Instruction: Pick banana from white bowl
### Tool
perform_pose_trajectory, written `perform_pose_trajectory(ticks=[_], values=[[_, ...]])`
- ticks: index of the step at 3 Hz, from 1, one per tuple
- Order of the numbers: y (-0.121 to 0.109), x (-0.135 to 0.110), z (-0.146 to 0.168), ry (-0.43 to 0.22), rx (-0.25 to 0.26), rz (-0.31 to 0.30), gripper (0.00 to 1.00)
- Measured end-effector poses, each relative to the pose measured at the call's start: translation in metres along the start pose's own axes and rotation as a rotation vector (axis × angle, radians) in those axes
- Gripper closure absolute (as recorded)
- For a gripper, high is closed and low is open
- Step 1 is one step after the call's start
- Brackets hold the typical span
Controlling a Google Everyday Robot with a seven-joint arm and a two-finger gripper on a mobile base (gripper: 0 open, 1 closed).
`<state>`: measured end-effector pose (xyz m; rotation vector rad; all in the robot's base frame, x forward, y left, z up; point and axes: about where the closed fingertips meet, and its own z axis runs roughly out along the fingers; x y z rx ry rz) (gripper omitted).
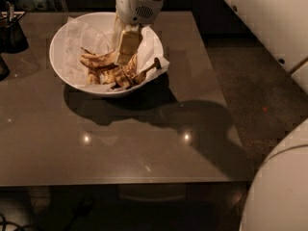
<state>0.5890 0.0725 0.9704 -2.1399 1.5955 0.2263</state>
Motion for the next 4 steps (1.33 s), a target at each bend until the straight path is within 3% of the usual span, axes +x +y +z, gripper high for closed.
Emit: perform_pose_trajectory(ticks=[1,2,4], values=[[0.010,-0.017,-0.015,-0.054,0.013,-0.014,1.00],[0.010,-0.018,-0.015,-0.054,0.013,-0.014,1.00],[0.047,-0.045,-0.027,-0.240,0.057,0.015,1.00]])
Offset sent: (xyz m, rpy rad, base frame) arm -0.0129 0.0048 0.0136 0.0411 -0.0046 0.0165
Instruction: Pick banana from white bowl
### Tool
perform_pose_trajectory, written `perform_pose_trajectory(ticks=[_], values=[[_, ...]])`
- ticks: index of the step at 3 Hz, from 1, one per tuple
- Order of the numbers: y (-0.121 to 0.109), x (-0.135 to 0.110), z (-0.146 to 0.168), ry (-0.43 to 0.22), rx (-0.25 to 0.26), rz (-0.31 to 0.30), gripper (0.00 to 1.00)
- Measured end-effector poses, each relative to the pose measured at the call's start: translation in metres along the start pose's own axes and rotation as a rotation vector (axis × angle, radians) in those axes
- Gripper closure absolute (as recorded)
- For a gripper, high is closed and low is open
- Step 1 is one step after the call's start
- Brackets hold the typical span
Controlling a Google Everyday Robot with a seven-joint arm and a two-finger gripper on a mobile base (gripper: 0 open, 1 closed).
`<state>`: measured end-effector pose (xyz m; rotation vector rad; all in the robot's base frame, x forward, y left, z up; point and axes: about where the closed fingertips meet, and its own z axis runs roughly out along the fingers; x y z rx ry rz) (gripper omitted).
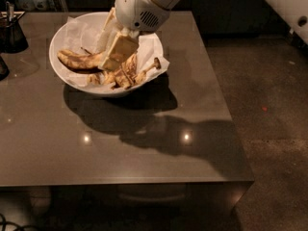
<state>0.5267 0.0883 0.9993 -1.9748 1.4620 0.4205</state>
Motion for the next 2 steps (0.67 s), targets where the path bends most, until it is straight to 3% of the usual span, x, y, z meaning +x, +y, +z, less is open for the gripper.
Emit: perform_pose_trajectory(ticks=[2], values=[[0.0072,-0.0040,0.0012,-0.037,-0.002,0.014,1.00]])
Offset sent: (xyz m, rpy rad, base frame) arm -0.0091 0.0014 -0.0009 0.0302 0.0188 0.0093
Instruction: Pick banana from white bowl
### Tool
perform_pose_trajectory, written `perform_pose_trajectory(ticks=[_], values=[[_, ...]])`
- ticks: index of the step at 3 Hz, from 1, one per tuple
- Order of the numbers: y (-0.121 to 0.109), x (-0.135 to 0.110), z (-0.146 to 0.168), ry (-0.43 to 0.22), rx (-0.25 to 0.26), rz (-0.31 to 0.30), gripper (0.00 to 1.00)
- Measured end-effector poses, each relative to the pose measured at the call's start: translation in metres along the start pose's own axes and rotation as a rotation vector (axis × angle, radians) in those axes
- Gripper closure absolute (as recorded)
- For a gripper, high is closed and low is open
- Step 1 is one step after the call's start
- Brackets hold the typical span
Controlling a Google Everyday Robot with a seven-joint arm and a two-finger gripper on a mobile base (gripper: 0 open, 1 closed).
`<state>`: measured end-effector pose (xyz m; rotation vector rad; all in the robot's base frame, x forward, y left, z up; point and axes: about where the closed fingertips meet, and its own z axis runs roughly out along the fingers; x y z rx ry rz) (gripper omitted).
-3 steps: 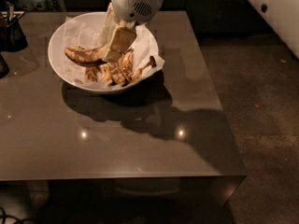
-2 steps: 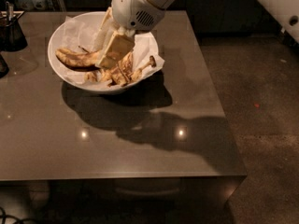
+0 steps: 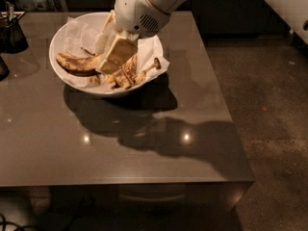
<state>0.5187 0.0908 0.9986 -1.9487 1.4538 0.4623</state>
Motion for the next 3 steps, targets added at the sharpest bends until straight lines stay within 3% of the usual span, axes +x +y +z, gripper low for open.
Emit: perform_pose_trajectory(ticks=[1,2,3], values=[[0.019,-0.010,0.007,0.002,-0.039,0.026,1.00],[0.062,-0.031,0.012,-0.001,-0.069,0.054,1.00],[0.063,-0.031,0.012,0.000,-0.069,0.054,1.00]])
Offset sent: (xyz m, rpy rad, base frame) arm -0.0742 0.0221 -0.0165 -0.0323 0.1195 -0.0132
